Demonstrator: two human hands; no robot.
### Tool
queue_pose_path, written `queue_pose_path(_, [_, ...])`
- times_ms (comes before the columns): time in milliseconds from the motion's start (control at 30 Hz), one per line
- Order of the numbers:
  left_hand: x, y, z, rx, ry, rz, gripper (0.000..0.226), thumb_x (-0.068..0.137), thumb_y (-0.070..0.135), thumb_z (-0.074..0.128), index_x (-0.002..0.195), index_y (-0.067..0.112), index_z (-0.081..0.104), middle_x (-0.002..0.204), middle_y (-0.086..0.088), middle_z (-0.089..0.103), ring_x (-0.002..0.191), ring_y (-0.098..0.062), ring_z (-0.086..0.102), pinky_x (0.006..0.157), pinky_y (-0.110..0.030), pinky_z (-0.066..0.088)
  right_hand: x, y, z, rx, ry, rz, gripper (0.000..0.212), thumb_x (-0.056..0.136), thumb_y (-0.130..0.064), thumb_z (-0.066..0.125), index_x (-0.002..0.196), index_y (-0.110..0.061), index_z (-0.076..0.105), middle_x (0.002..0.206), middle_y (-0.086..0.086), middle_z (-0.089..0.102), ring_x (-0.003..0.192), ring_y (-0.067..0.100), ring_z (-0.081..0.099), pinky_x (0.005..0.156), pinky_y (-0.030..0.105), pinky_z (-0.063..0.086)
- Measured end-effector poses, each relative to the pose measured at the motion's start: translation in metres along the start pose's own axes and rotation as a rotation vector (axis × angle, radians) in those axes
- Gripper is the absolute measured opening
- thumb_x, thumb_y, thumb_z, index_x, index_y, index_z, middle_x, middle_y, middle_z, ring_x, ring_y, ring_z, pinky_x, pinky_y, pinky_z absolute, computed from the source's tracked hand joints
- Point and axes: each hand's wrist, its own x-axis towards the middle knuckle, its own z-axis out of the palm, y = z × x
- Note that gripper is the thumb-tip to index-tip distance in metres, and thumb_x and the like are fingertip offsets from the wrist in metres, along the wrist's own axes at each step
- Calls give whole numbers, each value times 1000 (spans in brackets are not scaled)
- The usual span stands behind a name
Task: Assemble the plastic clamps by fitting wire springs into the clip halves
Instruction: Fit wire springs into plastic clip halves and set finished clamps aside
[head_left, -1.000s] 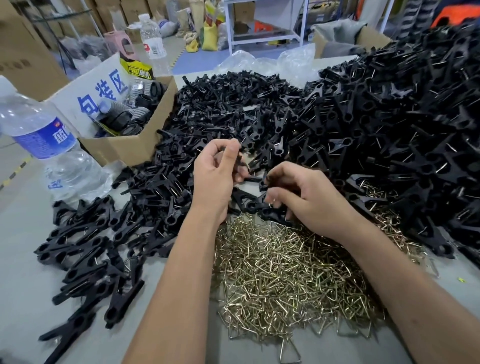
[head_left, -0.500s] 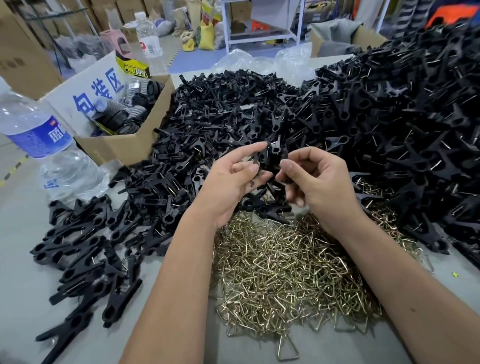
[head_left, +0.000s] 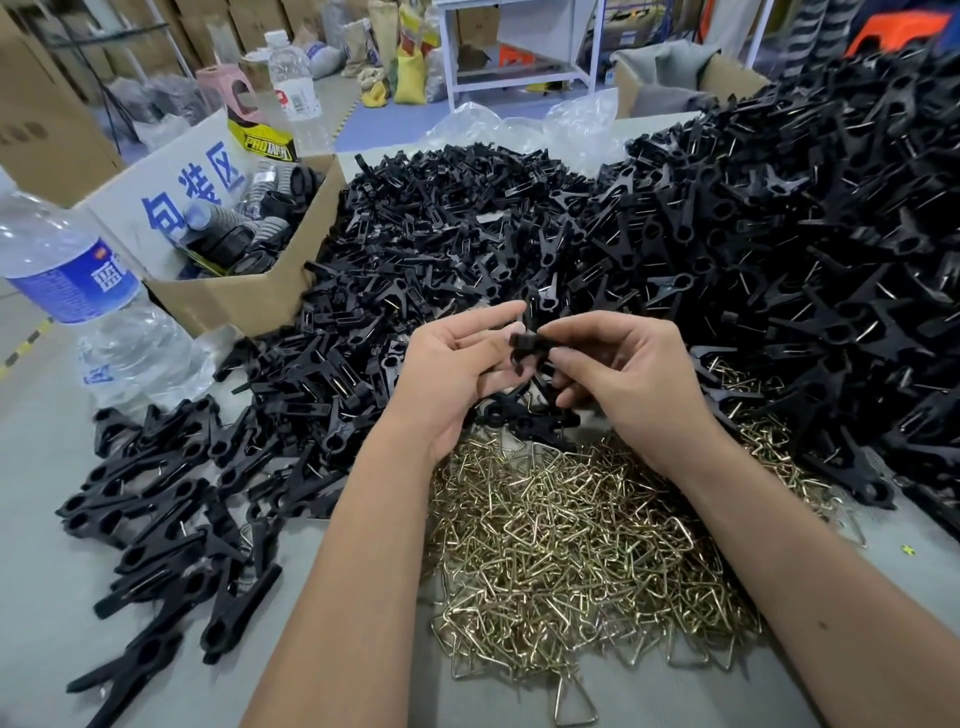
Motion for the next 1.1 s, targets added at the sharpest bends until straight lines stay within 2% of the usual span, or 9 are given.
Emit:
queue_pose_path(100, [-1, 1, -1, 51, 12, 0, 19, 93, -1, 70, 110, 6, 77, 94, -13, 79, 80, -18, 75, 69, -23, 61, 1, -3, -4, 4, -23, -82, 19, 91, 4, 74, 100, -11, 81, 79, 7, 77, 68, 14, 71, 64, 24, 59])
queue_pose_path(167, [-2, 2, -2, 70, 7, 10, 16, 92, 0, 72, 103, 9, 79, 95, -13, 80, 82, -18, 76, 72, -27, 64, 1, -4, -6, -42, -29, -116, 18, 88, 4, 76, 97, -11, 80, 84, 4, 78, 74, 14, 73, 70, 22, 58])
queue_pose_path(267, [-3, 1, -2, 90, -15, 13, 17, 91, 1, 72, 97, 13, 82, 99, -16, 79, 88, -22, 77, 83, -37, 64, 1, -4, -5, -110, -42, -170, 17, 87, 6, 77, 95, -9, 74, 89, 5, 77, 80, 19, 75, 73, 23, 59])
queue_pose_path(367, [-4, 3, -2, 90, -40, 6, 19, 91, 0, 72, 93, 14, 84, 100, -16, 79, 88, -22, 77, 77, -32, 65, 1, -2, -5, -137, -41, -209, 19, 88, 7, 77, 95, -10, 71, 90, 6, 76, 85, 21, 75, 76, 27, 61])
queue_pose_path(467, [-5, 5, -1, 102, -49, -2, 21, 92, 0, 71, 91, 16, 85, 97, -15, 79, 85, -20, 77, 70, -26, 62, 1, -2, -6, -165, -46, -234, 20, 88, 6, 77, 96, -11, 70, 90, 5, 75, 86, 23, 75, 80, 38, 64])
queue_pose_path(600, [-6, 5, -1, 134, -34, -4, 19, 91, 2, 72, 92, 16, 85, 92, -13, 79, 79, -17, 73, 71, -29, 63, 0, -2, -6, -190, -70, -248, 21, 88, 4, 76, 96, -14, 70, 91, 5, 74, 89, 26, 74, 83, 49, 62])
queue_pose_path(833, [-6, 6, -1, 143, -27, -1, 17, 91, 2, 72, 93, 14, 84, 90, -14, 79, 77, -18, 72, 66, -29, 61, 0, -3, -7, -197, -68, -257, 22, 88, 5, 75, 96, -15, 69, 92, 4, 73, 89, 25, 73, 84, 48, 61])
queue_pose_path(1100, [-6, 4, -2, 146, -81, 5, 14, 91, 3, 73, 94, 13, 83, 84, -9, 79, 71, -13, 73, 62, -22, 58, -1, -3, -6, -241, -50, -259, 19, 88, 3, 77, 95, -13, 70, 89, 3, 74, 85, 23, 73, 81, 47, 61])
